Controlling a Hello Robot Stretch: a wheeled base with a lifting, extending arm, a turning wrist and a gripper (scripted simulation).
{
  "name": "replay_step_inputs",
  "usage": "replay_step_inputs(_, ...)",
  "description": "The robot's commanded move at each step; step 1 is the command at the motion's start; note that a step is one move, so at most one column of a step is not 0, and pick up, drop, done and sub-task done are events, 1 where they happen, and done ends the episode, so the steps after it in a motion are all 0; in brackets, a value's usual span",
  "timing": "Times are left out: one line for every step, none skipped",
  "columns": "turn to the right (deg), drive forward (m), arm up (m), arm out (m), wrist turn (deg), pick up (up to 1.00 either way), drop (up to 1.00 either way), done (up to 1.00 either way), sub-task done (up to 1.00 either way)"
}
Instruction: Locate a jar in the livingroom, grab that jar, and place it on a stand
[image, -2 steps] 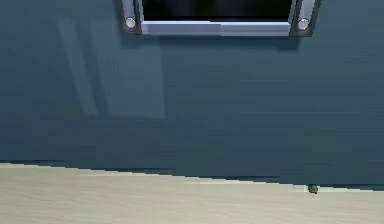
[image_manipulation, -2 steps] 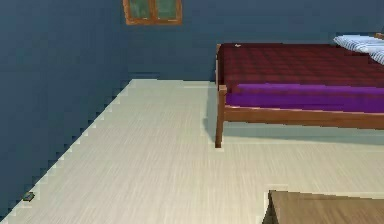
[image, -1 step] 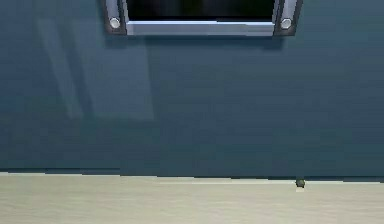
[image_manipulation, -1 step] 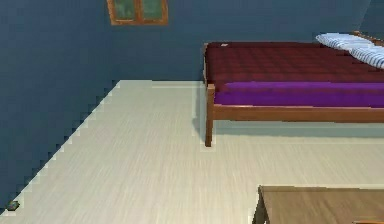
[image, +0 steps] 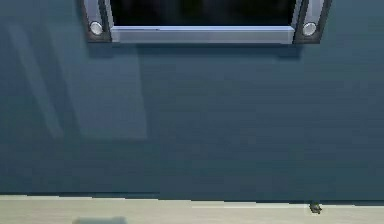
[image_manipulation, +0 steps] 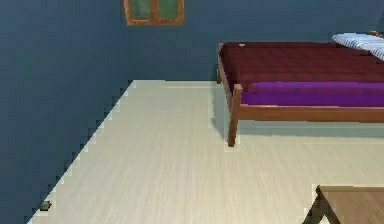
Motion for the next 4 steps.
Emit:
replay_step_inputs(-45.0,0.00,0.00,0.00,0.0,0.00,0.00,0.00,0.00)
replay_step_inputs(-27.0,0.00,0.00,0.00,0.0,0.00,0.00,0.00,0.00)
replay_step_inputs(0.0,0.75,0.00,0.00,0.0,0.00,0.00,0.00,0.00)
replay_step_inputs(-45.0,0.00,0.00,0.00,0.0,0.00,0.00,0.00,0.00)
